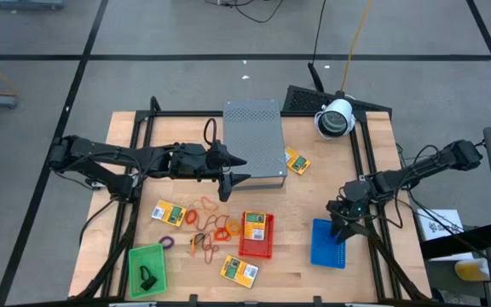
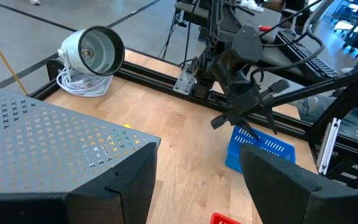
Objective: Pick & Place Office Desk Supplies
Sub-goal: Put the blue spring keychain into the blue bin
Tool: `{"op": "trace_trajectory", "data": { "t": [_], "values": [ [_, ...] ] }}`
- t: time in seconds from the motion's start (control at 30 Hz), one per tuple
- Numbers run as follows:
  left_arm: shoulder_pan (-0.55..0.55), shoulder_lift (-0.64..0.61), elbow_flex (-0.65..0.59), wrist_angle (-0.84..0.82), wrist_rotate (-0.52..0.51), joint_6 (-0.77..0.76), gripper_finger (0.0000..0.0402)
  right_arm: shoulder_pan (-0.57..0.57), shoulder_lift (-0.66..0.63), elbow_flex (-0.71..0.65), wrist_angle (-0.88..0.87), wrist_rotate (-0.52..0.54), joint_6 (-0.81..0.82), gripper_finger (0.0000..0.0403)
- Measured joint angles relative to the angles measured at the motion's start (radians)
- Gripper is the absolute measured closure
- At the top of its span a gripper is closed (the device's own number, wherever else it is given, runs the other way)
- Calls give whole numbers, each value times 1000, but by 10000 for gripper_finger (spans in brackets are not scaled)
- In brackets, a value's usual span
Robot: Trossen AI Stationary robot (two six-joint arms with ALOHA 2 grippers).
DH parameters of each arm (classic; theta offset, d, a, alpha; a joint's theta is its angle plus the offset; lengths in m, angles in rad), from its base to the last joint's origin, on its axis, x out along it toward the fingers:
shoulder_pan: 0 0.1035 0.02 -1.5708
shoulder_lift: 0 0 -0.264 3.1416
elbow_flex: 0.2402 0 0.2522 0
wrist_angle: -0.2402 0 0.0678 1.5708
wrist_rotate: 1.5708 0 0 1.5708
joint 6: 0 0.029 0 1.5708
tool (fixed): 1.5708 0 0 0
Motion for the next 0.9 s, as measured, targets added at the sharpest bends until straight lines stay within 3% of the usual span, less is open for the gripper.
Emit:
{"op": "trace_trajectory", "data": {
  "t": [0.9],
  "values": [
    [0, 0, 0, 8, -1, -16, 163, -1, 0, 0, 12, -46, 58, 242]
  ]
}}
